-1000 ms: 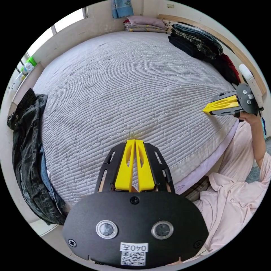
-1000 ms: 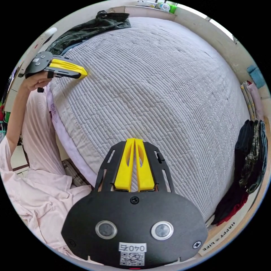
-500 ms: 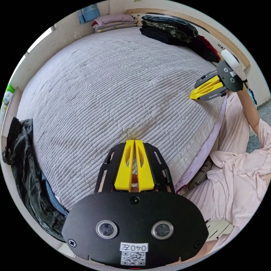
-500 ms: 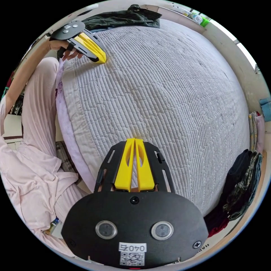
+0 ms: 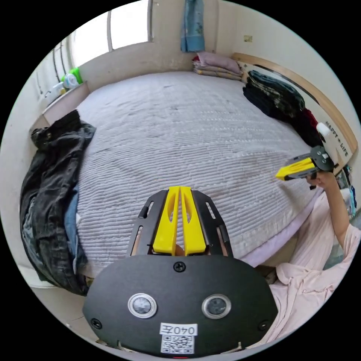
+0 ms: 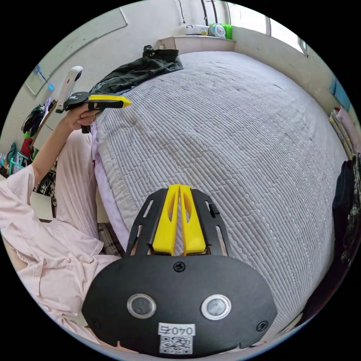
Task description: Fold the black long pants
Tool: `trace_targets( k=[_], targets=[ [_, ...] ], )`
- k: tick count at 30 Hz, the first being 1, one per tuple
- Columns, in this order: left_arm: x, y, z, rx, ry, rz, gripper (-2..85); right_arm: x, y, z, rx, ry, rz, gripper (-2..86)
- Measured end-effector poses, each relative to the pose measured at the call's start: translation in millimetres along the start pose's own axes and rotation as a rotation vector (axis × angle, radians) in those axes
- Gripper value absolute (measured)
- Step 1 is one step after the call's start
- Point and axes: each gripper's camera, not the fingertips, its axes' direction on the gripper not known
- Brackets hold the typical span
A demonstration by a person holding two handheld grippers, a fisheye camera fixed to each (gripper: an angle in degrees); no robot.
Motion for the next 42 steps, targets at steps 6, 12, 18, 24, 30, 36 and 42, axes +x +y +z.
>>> trace_targets(
  k=[6, 12, 18, 24, 30, 36, 42],
  targets=[
    [-45.6, 8.6, 22.8, -0.081, -0.664, -0.076, 3.1, 17.0, 5.1, -11.6, 0.074, -0.033, 0.025, -1.0],
    [-33.4, 35.9, 91.1, -0.260, -0.934, 0.085, 5.3, 16.0, 3.8, 10.1, -0.016, 0.002, -0.028, -1.0],
    [-58.7, 73.2, 134.7, -0.375, -1.013, 0.030, 3.4, 25.5, 10.7, 11.0, -0.016, 0.002, -0.032, -1.0],
    [-79.5, 96.9, 120.6, -0.272, -0.959, -0.070, -0.3, 50.6, 19.8, 9.2, -0.004, -0.035, 0.015, -1.0],
    [-106.0, 135.8, 75.4, -0.114, -0.689, -0.126, -0.8, 64.3, 33.6, 10.9, 0.027, -0.085, -0.023, -1.0],
    [-150.6, 197.4, 51.1, -0.055, -0.274, -0.119, -0.9, 61.9, 38.4, 19.5, 0.009, -0.017, -0.070, -0.9],
    [-185.5, 266.1, -2.4, 0.036, -0.021, -0.042, -0.8, 81.0, 10.9, 2.2, 0.182, -0.278, -0.029, -0.4]
  ],
)
